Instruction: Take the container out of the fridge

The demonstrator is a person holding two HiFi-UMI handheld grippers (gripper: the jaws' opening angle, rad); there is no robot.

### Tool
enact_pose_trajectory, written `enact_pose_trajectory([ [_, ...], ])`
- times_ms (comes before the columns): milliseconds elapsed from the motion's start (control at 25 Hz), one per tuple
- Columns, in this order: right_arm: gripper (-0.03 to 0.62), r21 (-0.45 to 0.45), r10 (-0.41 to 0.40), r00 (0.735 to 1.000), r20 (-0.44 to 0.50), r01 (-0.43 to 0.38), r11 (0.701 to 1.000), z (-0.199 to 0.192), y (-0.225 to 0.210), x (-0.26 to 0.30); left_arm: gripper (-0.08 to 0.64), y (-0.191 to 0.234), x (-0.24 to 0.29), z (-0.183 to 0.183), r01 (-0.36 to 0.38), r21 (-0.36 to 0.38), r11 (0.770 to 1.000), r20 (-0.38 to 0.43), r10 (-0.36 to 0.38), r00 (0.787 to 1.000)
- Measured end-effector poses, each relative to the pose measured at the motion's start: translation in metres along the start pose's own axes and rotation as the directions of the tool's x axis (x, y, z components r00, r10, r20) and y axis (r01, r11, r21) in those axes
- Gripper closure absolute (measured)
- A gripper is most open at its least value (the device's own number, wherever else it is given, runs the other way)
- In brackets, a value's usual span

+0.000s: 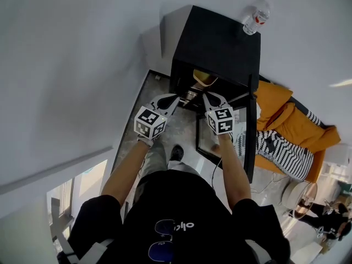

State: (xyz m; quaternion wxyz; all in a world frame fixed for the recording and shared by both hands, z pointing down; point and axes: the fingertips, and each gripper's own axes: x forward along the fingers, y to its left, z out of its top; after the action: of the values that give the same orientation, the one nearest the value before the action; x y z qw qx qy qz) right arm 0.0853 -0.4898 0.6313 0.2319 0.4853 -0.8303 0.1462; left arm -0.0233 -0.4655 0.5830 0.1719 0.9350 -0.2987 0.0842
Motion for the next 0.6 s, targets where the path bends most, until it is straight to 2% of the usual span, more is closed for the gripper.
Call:
enact_pose_trajectory([
  [200,0.584,-0.066,-0.018,1.000,-0.015,0.017,0.998,0.005,-0.008,0.022,0.552,0.000,0.000,0.001,0.003,-0.003,1.000,0.002,-0.003,1.000],
  [440,0.583,-0.101,-0.026,0.998,-0.050,0.021,0.995,0.001,-0.019,0.054,0.552,0.009,0.000,-0.001,-0.001,-0.013,1.000,0.000,0.001,1.000],
  [600,0.546,-0.115,-0.033,0.998,-0.060,0.026,0.993,-0.001,-0.022,0.070,0.552,0.015,0.000,-0.004,-0.003,-0.019,1.000,-0.003,0.003,1.000],
])
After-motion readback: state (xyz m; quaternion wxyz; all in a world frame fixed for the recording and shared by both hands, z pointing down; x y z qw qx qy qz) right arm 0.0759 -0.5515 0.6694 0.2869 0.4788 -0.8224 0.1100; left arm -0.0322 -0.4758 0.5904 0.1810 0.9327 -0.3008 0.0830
